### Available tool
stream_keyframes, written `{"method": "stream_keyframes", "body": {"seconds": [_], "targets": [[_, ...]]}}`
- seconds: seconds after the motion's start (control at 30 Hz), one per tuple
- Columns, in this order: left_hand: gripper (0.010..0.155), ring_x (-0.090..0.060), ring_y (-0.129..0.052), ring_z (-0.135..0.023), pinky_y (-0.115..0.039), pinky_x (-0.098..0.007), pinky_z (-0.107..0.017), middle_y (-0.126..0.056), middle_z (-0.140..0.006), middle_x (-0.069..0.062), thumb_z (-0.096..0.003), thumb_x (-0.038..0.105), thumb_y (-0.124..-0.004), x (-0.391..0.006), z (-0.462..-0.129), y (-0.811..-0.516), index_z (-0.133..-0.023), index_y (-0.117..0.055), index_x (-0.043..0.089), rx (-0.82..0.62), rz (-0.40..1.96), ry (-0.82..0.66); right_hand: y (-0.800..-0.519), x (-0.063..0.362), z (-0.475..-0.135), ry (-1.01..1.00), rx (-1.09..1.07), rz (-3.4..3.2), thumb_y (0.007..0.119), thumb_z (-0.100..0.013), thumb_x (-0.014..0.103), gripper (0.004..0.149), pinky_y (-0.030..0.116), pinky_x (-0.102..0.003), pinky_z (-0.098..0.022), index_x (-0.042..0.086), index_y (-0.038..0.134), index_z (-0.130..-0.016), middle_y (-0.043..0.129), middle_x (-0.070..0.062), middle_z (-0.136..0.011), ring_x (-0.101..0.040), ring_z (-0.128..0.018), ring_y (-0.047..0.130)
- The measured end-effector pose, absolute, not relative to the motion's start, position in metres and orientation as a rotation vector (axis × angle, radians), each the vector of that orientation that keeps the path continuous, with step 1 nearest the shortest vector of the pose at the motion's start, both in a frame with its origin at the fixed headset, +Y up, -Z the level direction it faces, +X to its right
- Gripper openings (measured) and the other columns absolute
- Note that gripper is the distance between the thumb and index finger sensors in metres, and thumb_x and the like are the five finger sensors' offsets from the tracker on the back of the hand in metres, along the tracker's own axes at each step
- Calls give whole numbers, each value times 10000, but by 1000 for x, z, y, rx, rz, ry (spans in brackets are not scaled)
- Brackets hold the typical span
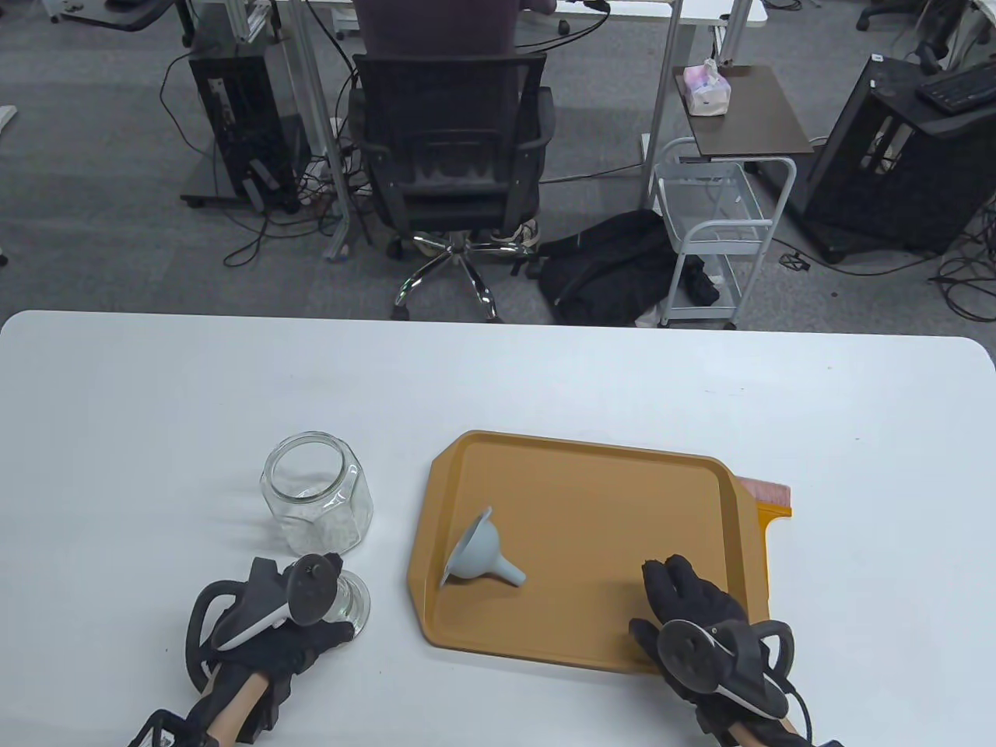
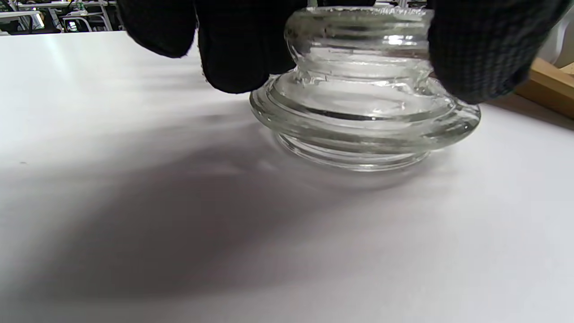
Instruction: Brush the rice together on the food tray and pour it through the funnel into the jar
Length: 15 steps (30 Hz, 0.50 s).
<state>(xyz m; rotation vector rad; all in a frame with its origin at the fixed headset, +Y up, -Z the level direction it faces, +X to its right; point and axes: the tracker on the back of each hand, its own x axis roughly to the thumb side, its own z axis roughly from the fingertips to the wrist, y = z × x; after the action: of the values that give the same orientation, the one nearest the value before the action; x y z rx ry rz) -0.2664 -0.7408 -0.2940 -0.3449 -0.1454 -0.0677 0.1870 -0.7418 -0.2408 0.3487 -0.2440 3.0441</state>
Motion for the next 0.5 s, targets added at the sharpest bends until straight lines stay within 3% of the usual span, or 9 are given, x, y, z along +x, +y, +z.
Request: {"method": "stream_keyframes", "body": {"seconds": [0.17, 0.37, 0.43, 0.5], "targets": [[858, -322, -783, -923, -637, -576, -694, -620, -1139, -116, -432, 624, -817, -258, -294, -741, -1117, -414, 298, -354, -134, -154, -740, 187, -241, -286, 359, 3022, 782, -466, 531, 746, 751, -597, -544, 96, 629, -1052, 627, -254, -1043, -391, -782, 863], [829, -294, -836, -822, -666, -565, -662, -724, -1088, -141, -419, 640, -786, -254, -295, -741, -1099, -504, 257, -232, -130, -250, -738, 187, -240, -334, 375, 3002, 784, -464, 529, 742, 766, -585, -531, 93, 638, -1046, 627, -252, -1040, -379, -766, 878], [849, -289, -826, -790, -661, -563, -663, -758, -1036, -146, -443, 785, -716, -253, -295, -738, -1082, -558, 249, -185, -96, -267, -738, 187, -240, -343, 376, 2996, 786, -462, 528, 741, 770, -581, -527, 93, 642, -1044, 628, -253, -1039, -377, -758, 883], [835, -278, -859, -740, -698, -553, -633, -816, -981, -148, -394, 704, -781, -253, -294, -732, -1062, -613, 231, -148, -54, -285, -739, 187, -240, -339, 374, 2999, 785, -462, 528, 740, 772, -579, -526, 95, 641, -1044, 627, -254, -1039, -376, -759, 883]]}}
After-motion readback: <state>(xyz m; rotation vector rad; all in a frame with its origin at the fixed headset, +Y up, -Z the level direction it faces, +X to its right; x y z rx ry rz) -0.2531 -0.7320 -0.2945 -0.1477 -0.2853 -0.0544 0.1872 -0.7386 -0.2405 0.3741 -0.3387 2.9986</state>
